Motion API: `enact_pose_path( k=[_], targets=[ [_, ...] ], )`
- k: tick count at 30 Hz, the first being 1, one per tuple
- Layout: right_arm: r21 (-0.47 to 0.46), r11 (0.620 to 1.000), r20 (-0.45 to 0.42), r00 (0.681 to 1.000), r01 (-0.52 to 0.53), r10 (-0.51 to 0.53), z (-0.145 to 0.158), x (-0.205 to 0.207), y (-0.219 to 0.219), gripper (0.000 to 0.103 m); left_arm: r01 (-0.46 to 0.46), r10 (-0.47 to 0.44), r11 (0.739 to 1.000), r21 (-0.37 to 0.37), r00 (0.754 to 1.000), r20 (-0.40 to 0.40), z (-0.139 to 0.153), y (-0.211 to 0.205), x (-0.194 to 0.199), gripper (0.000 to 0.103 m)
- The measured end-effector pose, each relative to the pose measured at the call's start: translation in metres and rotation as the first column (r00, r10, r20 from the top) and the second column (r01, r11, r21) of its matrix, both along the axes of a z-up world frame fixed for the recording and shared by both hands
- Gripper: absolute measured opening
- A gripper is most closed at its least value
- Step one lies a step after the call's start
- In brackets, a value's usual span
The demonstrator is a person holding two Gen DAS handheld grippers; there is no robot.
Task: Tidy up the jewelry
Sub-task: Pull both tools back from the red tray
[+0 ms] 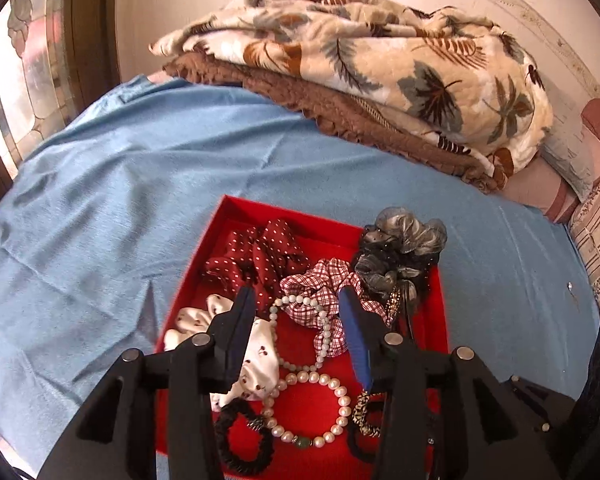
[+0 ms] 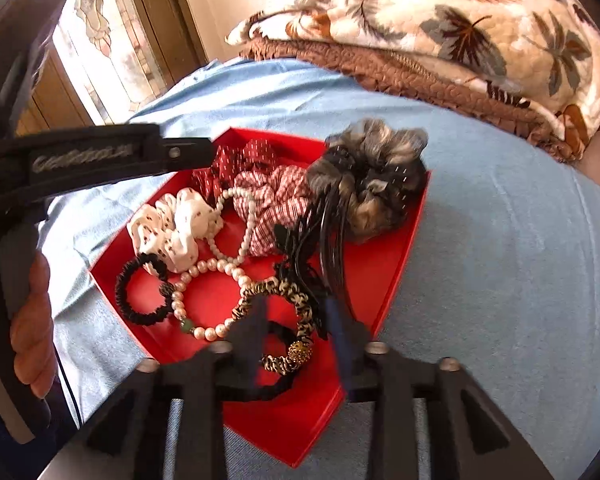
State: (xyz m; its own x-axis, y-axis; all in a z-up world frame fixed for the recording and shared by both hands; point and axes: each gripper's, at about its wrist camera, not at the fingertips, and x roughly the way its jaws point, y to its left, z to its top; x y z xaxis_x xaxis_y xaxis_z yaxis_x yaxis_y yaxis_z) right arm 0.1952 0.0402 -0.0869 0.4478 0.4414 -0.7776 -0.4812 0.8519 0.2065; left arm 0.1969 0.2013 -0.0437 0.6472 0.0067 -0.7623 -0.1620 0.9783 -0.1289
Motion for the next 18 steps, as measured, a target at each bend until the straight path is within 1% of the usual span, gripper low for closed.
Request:
enact_pose_path(
  k=[4,5,7,12,13,16,17,18],
  targets=[
    [0.026,0.999,0.012,1.0,0.018,-0.019,0.013,-0.007,-0.01,0.042,-0.027,0.025,0.998,0.055,0.999,0.035,0.015,0.0,-0.021,0.044],
    [0.028,0.999,0.015,1.0,0.021,-0.021,0.016,-0.009,-0.011,0.042,-0.035,0.032,0.997,0.071,0.999,0.044,0.018,-0.001,-0.026,0.046],
    [0.036,0.999,0.021,0.999,0.028,-0.029,0.022,-0.017,-0.018,0.045,-0.049,0.043,0.994,0.097,0.997,0.063,0.023,-0.001,-0.037,0.052],
    [0.05,0.997,0.016,0.998,0.06,-0.061,0.029,-0.039,-0.037,0.046,-0.114,0.09,0.977,0.178,0.986,0.138,0.041,-0.005,-0.076,0.068],
    [0.055,0.996,0.013,0.998,0.067,-0.068,0.029,-0.043,-0.04,0.046,-0.123,0.096,0.975,0.187,0.984,0.149,0.044,-0.005,-0.081,0.07],
    [0.073,0.993,0.002,0.996,0.094,-0.094,0.031,-0.056,-0.053,0.046,-0.193,0.139,0.95,0.244,0.965,0.222,0.058,-0.01,-0.106,0.079],
    [0.079,0.991,0.002,0.994,0.105,-0.105,0.033,-0.061,-0.057,0.046,-0.213,0.15,0.943,0.255,0.958,0.243,0.062,-0.011,-0.111,0.086],
    [0.082,0.99,0.002,0.994,0.11,-0.111,0.034,-0.064,-0.059,0.046,-0.25,0.172,0.931,0.266,0.944,0.283,0.069,-0.013,-0.121,0.093]
  ],
)
